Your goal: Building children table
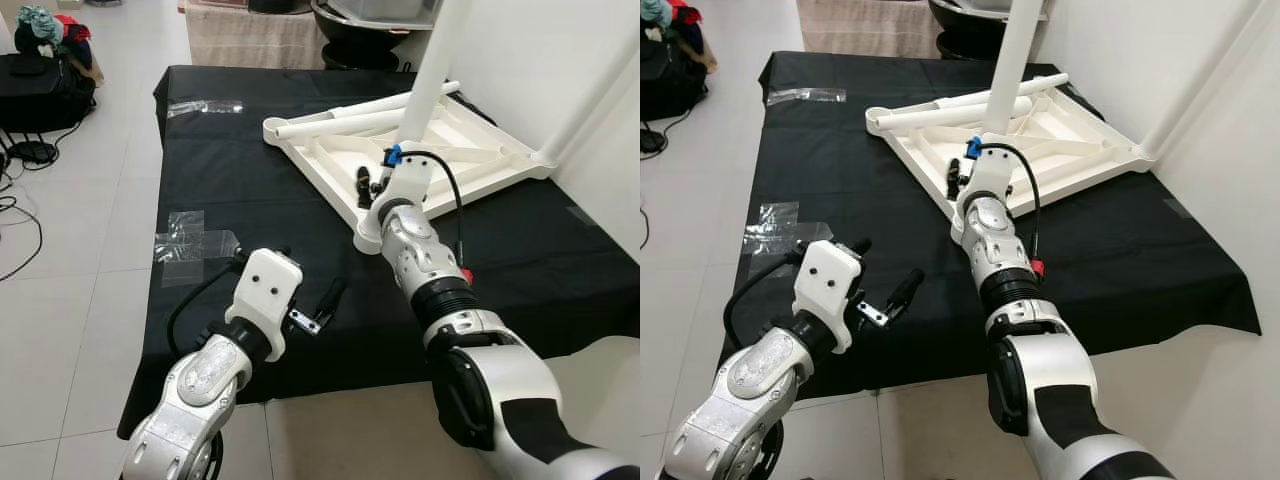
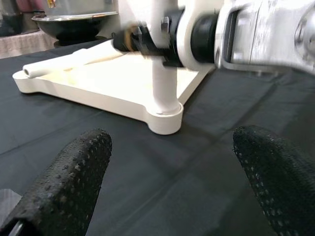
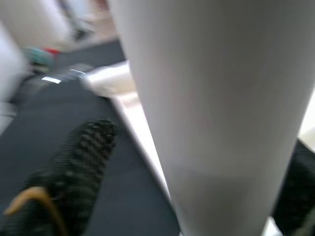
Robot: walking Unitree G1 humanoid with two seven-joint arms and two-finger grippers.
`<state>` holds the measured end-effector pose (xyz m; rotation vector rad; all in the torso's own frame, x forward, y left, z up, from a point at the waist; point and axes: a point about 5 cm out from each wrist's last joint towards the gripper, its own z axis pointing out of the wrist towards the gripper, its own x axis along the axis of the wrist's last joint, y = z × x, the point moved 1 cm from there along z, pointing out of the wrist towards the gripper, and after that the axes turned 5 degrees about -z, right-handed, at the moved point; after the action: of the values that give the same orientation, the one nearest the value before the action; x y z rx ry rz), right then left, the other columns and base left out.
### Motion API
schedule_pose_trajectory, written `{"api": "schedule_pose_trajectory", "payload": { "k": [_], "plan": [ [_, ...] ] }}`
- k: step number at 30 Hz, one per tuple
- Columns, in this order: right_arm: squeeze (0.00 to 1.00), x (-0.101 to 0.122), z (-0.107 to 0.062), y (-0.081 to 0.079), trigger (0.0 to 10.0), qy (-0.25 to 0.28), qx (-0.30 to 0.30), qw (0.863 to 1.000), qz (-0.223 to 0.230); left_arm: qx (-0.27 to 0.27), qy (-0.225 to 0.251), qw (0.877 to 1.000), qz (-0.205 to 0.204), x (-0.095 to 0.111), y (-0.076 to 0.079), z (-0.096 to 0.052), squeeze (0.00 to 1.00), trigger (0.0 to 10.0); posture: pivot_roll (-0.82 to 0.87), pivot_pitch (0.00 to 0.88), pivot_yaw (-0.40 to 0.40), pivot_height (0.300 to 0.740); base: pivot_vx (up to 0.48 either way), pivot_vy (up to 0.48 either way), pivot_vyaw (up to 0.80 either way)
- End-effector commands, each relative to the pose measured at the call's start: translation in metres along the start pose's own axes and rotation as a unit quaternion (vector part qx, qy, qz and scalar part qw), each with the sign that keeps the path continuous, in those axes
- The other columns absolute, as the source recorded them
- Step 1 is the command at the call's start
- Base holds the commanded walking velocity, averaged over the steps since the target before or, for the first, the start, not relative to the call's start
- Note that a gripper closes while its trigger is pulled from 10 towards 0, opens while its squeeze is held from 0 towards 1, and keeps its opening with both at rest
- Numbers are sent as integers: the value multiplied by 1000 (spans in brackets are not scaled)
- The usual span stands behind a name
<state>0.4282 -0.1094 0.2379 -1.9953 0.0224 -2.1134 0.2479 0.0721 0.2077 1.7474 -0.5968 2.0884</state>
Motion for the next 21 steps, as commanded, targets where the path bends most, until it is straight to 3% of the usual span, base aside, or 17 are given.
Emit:
{"api": "schedule_pose_trajectory", "payload": {
  "k": [1, 2, 3, 4, 5, 6, 8, 9, 10, 11, 12, 13, 14, 15, 16, 17, 21],
  "plan": [
    [1000, 18, 0, -3, 10000, 39, 73, 997, 12, -1, -4, 1000, 1, -1, 1, 0, 0, 10000, 27, 142, -134, 740, 0, 0, 0],
    [1000, 18, 0, -3, 10000, 39, 73, 997, 12, -1, -4, 1000, 1, -1, 1, 0, 0, 10000, 27, 142, -134, 740, 0, 0, 0],
    [1000, 23, -2, -2, 10000, 50, 126, 991, 19, -2, -2, 1000, -1, 0, 1, 0, 0, 10000, 31, 141, -141, 740, 0, 0, 0],
    [1000, 23, -2, -2, 10000, 50, 126, 991, 19, -2, -2, 1000, -1, 0, 1, 0, 0, 10000, 31, 141, -141, 740, 0, 0, 0],
    [1000, 24, -7, -5, 10000, 53, 197, 979, 14, -2, 0, 1000, -1, 0, 0, 1, 0, 10000, 29, 140, -140, 740, 0, 0, 0],
    [1000, 24, -7, -5, 10000, 53, 197, 979, 14, -2, 0, 1000, -1, 0, 0, 1, 0, 10000, 29, 140, -140, 740, 0, 0, 0],
    [1000, 16, -20, -15, 10000, 39, 324, 945, 12, -1, 2, 1000, -1, 1, 0, 2, 0, 10000, 29, 138, -135, 740, 0, 0, 0],
    [1000, 16, -20, -15, 10000, 39, 324, 945, 12, -1, 2, 1000, -1, 1, 0, 2, 0, 10000, 29, 138, -135, 740, 0, 0, 0],
    [1000, 12, -25, -18, 10000, 32, 366, 930, 6, -1, 2, 1000, -1, 2, 0, 3, 0, 10000, 31, 141, -135, 740, 0, 0, 0],
    [1000, 12, -25, -18, 10000, 32, 366, 930, 6, -1, 2, 1000, -1, 2, 0, 3, 0, 10000, 31, 141, -135, 740, 0, 0, 0],
    [1000, 5, -31, -23, 10000, 19, 413, 910, -7, -1, 2, 1000, -2, 1, -1, 2, 0, 10000, 21, 138, -128, 740, 0, 0, 0],
    [1000, 5, -31, -23, 10000, 19, 413, 910, -7, -1, 2, 1000, -2, 1, -1, 2, 0, 10000, 21, 138, -128, 740, 0, 0, 0],
    [1000, -1, -37, -26, 10000, 4, 454, 891, -21, -2, 0, 1000, -3, 1, -1, 1, 0, 10000, 10, 141, -123, 740, 0, 0, 0],
    [1000, -1, -37, -26, 10000, 4, 454, 891, -21, -2, 0, 1000, -3, 1, -1, 1, 0, 10000, 10, 141, -123, 740, 0, 0, 0],
    [1000, -2, -41, -27, 10000, -5, 488, 873, -20, -4, 1, 1000, -4, 0, 0, 1, 0, 10000, 18, 141, -133, 740, 0, 0, 0],
    [1000, -2, -43, -25, 10000, -9, 502, 865, -21, -9, 3, 1000, -7, 1, 2, 2, 0, 10000, 19, 142, -134, 740, 0, 0, 0],
    [1000, 1, -41, -22, 10000, -7, 499, 866, -24, -14, 7, 1000, -11, 3, 4, 3, 0, 10000, 19, 142, -134, 740, 0, 0, 0]
  ]
}}
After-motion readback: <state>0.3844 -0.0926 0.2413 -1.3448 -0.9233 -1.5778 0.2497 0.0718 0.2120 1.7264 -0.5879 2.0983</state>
